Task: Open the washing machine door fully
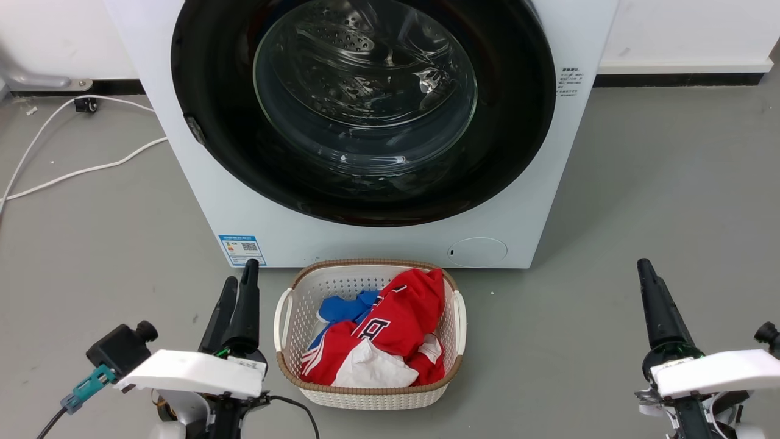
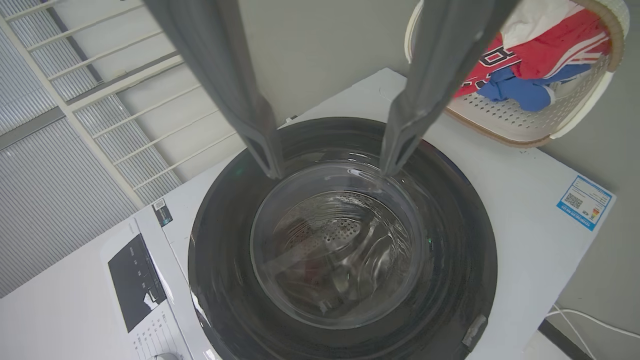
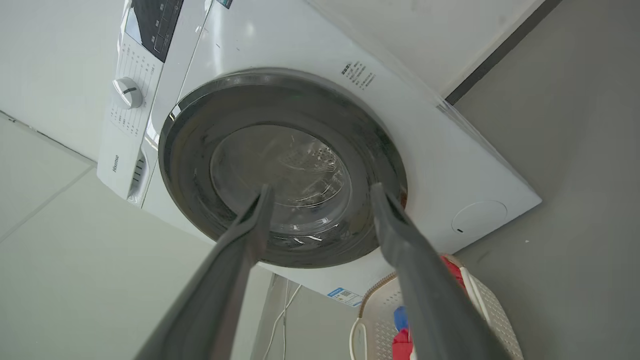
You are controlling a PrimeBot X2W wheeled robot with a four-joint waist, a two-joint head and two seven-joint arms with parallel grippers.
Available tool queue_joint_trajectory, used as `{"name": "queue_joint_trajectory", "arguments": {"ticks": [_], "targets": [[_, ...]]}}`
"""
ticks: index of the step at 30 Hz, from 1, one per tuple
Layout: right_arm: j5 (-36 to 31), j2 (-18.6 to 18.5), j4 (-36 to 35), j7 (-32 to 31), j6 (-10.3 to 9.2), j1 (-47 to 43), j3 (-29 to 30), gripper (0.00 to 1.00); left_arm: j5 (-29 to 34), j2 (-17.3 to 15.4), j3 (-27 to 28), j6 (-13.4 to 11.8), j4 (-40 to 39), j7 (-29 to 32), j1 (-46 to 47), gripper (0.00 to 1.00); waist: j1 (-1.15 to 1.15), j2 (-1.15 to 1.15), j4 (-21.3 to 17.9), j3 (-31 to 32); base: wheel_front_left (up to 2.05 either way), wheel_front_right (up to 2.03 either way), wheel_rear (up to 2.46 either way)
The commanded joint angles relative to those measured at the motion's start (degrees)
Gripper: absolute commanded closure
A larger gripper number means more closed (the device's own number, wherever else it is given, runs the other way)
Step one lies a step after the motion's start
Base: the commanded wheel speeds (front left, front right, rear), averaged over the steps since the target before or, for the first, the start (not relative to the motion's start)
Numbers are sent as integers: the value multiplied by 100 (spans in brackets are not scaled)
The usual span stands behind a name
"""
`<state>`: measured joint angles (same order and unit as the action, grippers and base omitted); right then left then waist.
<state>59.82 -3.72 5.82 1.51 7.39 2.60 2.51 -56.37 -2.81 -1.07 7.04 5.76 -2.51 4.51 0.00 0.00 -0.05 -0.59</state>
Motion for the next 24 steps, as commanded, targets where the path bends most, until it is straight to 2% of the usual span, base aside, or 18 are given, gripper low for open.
{"name": "queue_joint_trajectory", "arguments": {"ticks": [1, 8, 21, 24], "targets": [[-322, -57, -135, 44, 6, 45, -24, 0, 320, -39, -44, -10, -142, -62, 85, 0, 0, 0, 5, 0, 0, 0, 0], [-1309, -99, -257, 8, 7, 3, -77, 0, 1179, -144, -241, -133, -231, -201, 66, 0, 0, 0, 18, 1, 0, 0, 0], [-2383, -95, -412, -19, 8, -109, -144, 0, 2295, -448, -623, -371, -248, -432, -17, 0, 0, 0, 38, 46, 0, 0, 0], [-2796, -89, -452, -34, 9, -174, -156, 0, 2641, -557, -776, -462, -210, -512, -30, 0, 0, 0, 46, 56, 0, 0, 0]]}}
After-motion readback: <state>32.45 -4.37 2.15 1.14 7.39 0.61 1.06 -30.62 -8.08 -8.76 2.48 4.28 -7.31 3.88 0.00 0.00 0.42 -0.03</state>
